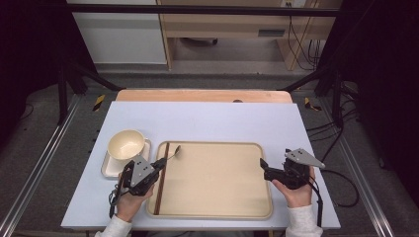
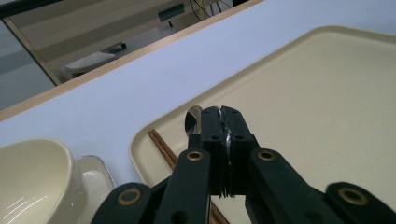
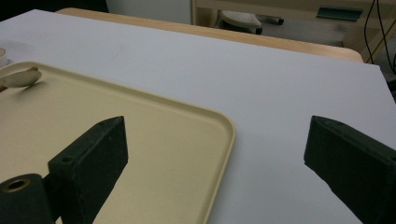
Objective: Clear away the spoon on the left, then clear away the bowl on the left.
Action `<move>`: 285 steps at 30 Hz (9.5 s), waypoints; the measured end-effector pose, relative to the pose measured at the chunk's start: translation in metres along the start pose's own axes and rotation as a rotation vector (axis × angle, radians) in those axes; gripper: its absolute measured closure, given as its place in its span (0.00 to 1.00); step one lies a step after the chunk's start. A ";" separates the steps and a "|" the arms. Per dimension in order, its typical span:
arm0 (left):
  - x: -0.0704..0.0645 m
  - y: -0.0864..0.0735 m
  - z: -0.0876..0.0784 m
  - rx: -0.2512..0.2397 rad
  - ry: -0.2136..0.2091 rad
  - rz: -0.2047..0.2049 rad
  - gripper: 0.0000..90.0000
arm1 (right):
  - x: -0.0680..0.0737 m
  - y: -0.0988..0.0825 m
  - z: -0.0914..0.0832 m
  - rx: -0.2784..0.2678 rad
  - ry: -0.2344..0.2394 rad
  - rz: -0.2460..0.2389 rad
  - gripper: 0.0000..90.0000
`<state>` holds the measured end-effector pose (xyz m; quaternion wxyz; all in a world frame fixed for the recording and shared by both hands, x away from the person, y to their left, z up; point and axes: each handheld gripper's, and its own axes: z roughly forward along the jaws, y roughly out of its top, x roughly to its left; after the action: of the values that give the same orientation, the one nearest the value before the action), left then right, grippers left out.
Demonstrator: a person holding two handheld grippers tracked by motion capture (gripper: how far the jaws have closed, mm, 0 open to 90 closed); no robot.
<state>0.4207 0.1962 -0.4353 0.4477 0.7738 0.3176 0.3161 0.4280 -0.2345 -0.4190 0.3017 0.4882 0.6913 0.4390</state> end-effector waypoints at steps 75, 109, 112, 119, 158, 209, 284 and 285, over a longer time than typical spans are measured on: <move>-0.030 -0.024 0.024 0.220 -0.148 0.154 0.42 | 0.000 0.002 -0.003 -0.008 0.005 0.000 0.07; -0.020 -0.005 0.022 0.143 -0.181 0.022 0.47 | 0.000 0.002 -0.004 -0.013 0.003 0.000 0.07; -0.015 0.000 0.024 0.141 -0.187 0.003 0.59 | 0.000 0.003 -0.004 -0.013 0.003 0.002 0.07; -0.011 0.003 0.035 0.172 -0.198 0.005 0.83 | 0.000 0.003 -0.003 -0.012 0.000 0.000 0.07; -0.012 -0.003 0.082 0.319 -0.200 0.052 0.99 | 0.001 0.001 0.000 0.003 0.003 -0.006 0.07; 0.019 0.021 0.020 0.139 -0.106 -0.082 0.81 | -0.001 0.003 -0.005 -0.012 -0.003 0.004 0.07; 0.162 -0.037 -0.006 0.270 0.252 -0.357 0.46 | -0.003 0.001 -0.001 0.006 -0.009 0.000 0.07; 0.162 -0.038 -0.005 0.276 0.250 -0.358 0.47 | -0.003 0.001 -0.001 0.006 -0.009 -0.001 0.07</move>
<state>0.5061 0.3396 -0.4340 0.3439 0.7140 0.5426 0.2784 0.4283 -0.2377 -0.4177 0.3037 0.4907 0.6914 0.4347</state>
